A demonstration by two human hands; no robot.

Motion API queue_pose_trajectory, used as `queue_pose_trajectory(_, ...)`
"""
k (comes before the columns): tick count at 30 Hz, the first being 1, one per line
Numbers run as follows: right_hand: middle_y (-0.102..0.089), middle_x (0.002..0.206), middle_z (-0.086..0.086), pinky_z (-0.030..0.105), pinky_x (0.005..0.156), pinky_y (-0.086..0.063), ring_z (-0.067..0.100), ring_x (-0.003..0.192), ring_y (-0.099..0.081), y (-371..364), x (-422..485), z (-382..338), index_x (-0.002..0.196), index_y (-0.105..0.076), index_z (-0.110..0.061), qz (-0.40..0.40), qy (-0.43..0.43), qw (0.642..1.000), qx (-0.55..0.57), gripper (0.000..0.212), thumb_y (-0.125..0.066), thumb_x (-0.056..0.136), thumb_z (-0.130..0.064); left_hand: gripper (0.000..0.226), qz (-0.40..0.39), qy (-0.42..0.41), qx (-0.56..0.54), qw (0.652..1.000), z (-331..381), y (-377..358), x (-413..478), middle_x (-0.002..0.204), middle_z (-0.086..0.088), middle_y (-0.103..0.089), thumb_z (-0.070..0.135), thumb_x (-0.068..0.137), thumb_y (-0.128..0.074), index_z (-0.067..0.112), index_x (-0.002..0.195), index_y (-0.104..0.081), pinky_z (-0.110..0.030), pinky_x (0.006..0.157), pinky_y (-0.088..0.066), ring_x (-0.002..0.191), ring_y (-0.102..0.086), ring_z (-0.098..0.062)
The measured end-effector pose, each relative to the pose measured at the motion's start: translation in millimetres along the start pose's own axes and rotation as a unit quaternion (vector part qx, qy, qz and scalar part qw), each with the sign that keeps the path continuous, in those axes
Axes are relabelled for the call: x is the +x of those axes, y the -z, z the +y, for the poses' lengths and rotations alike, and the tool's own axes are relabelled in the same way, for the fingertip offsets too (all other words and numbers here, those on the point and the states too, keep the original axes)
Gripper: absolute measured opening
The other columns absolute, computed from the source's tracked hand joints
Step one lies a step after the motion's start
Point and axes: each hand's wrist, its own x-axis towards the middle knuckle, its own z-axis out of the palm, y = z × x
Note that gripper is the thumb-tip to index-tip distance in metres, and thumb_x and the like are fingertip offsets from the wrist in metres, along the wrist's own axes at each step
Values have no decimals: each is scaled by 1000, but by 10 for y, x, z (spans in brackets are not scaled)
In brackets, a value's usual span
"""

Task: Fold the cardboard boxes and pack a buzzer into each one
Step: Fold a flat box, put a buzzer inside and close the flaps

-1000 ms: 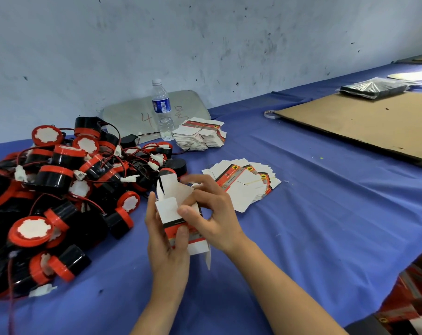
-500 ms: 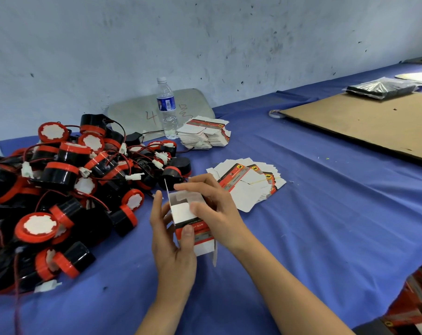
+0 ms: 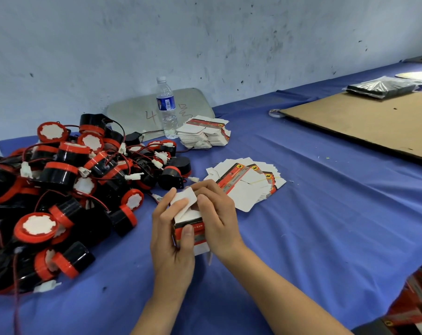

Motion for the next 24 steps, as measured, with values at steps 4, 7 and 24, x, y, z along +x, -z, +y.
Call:
queue_pose_trajectory(4,-66,91,6,37,79,-50,23,87,-64,-15,-7,-1,98,-41,-26,31,-32,996,82,11,-44,88,-31,41,12,4,-9,1000,21,-14,-13,136,0,-47,56,98,-35,23,116,-52,-10,98,-33,128,-44,0)
queue_pose_trajectory(7,-59,105,-11,24,79,-51,9,93,-64,-8,-2,-18,107,-42,-26,35,0,996,87,15,-42,92,-27,37,19,2,-11,1000,24,-24,-27,131,-2,-50,53,97,-38,22,112,-52,-12,97,-34,124,-46,-2)
queue_pose_trajectory(24,-50,126,6,25,89,-47,12,104,-59,12,-9,-33,126,-39,-34,24,5,997,73,35,-39,91,-31,14,19,-3,40,999,-17,14,-24,117,4,-50,34,90,-43,23,97,-49,-8,88,-36,112,-47,1)
